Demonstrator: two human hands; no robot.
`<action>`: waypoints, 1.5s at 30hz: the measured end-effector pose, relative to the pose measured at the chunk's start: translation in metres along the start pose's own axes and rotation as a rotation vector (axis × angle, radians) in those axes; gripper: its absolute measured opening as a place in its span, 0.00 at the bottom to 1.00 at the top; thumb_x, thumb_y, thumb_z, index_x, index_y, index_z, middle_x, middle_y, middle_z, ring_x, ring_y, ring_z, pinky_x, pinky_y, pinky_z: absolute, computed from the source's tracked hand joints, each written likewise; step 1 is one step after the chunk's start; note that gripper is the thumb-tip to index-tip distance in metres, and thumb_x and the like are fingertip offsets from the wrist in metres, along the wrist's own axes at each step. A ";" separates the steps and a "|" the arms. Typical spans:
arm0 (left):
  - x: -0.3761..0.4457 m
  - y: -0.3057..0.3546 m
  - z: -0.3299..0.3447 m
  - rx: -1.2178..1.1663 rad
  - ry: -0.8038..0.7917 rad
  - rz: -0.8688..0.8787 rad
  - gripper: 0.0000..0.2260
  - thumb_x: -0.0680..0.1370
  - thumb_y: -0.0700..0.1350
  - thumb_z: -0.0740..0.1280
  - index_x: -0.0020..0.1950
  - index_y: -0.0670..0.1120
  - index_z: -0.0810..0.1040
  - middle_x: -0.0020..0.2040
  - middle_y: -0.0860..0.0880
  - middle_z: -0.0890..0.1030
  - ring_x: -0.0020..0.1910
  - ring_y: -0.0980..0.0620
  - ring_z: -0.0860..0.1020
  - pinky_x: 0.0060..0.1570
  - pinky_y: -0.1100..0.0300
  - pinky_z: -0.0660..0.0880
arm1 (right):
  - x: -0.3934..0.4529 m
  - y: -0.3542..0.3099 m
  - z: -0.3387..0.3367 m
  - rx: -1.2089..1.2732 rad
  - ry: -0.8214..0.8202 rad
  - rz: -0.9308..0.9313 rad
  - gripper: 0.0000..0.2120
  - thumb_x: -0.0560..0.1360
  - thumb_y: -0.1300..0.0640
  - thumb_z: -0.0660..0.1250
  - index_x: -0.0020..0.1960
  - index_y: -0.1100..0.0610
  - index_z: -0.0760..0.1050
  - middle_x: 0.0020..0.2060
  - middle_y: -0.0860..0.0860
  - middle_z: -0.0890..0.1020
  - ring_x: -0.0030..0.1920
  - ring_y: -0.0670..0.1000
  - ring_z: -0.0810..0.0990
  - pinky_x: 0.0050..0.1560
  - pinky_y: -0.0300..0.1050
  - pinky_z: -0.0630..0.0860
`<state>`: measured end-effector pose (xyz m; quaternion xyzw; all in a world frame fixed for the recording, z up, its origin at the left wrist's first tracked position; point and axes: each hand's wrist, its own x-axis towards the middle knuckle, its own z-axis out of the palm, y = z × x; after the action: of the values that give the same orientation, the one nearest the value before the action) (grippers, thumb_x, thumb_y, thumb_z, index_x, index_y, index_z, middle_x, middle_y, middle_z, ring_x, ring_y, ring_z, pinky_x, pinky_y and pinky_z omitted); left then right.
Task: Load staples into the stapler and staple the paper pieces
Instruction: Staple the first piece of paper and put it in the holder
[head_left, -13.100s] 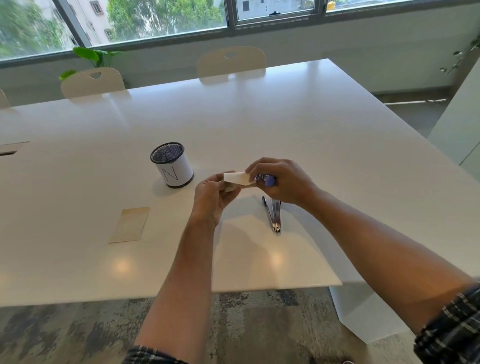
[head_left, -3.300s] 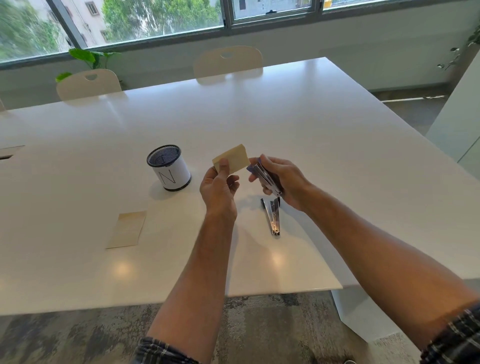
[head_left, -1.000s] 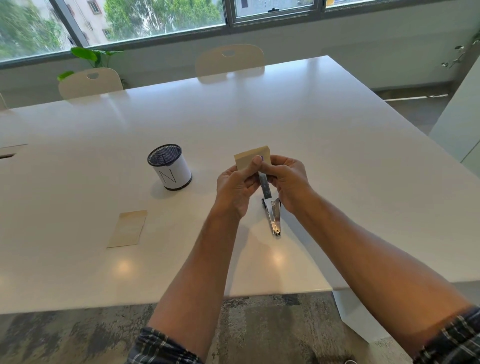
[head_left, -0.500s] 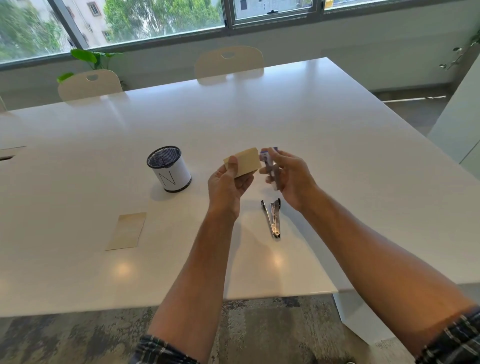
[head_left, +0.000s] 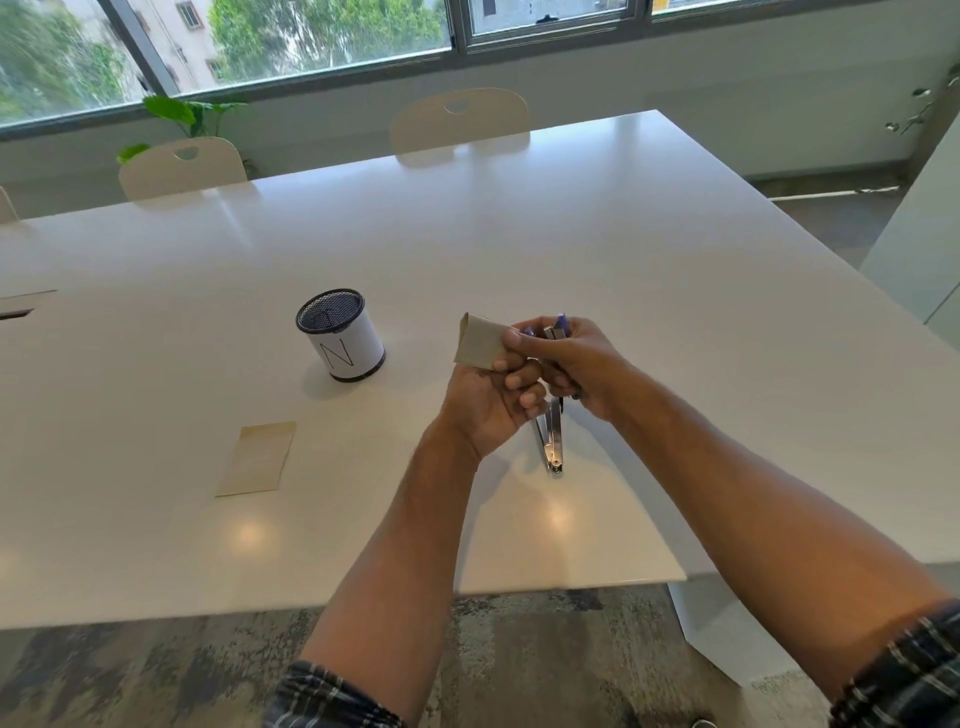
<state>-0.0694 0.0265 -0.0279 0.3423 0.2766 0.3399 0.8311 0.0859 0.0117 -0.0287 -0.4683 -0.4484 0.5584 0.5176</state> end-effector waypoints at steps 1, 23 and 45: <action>0.000 0.000 -0.001 0.009 -0.008 -0.012 0.23 0.85 0.50 0.51 0.33 0.48 0.73 0.27 0.49 0.68 0.26 0.50 0.69 0.31 0.59 0.69 | 0.000 -0.001 -0.001 -0.006 -0.006 -0.004 0.15 0.72 0.49 0.80 0.52 0.58 0.85 0.30 0.50 0.78 0.23 0.44 0.69 0.21 0.35 0.66; -0.006 0.024 -0.021 0.493 0.425 0.421 0.01 0.76 0.44 0.76 0.45 0.50 0.86 0.41 0.49 0.87 0.36 0.55 0.81 0.47 0.56 0.72 | 0.001 -0.025 -0.016 0.008 0.175 -0.090 0.10 0.72 0.58 0.80 0.50 0.60 0.84 0.28 0.49 0.75 0.25 0.47 0.61 0.25 0.37 0.59; -0.026 0.095 -0.082 0.626 1.131 0.778 0.09 0.75 0.44 0.75 0.54 0.46 0.88 0.50 0.50 0.87 0.49 0.54 0.84 0.57 0.61 0.79 | 0.077 -0.082 0.109 -0.354 0.275 -0.213 0.07 0.68 0.62 0.79 0.44 0.63 0.86 0.32 0.53 0.81 0.28 0.45 0.73 0.30 0.40 0.70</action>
<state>-0.1781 0.0893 0.0000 0.4087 0.6039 0.6384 0.2463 -0.0111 0.0920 0.0651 -0.5733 -0.5112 0.3446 0.5396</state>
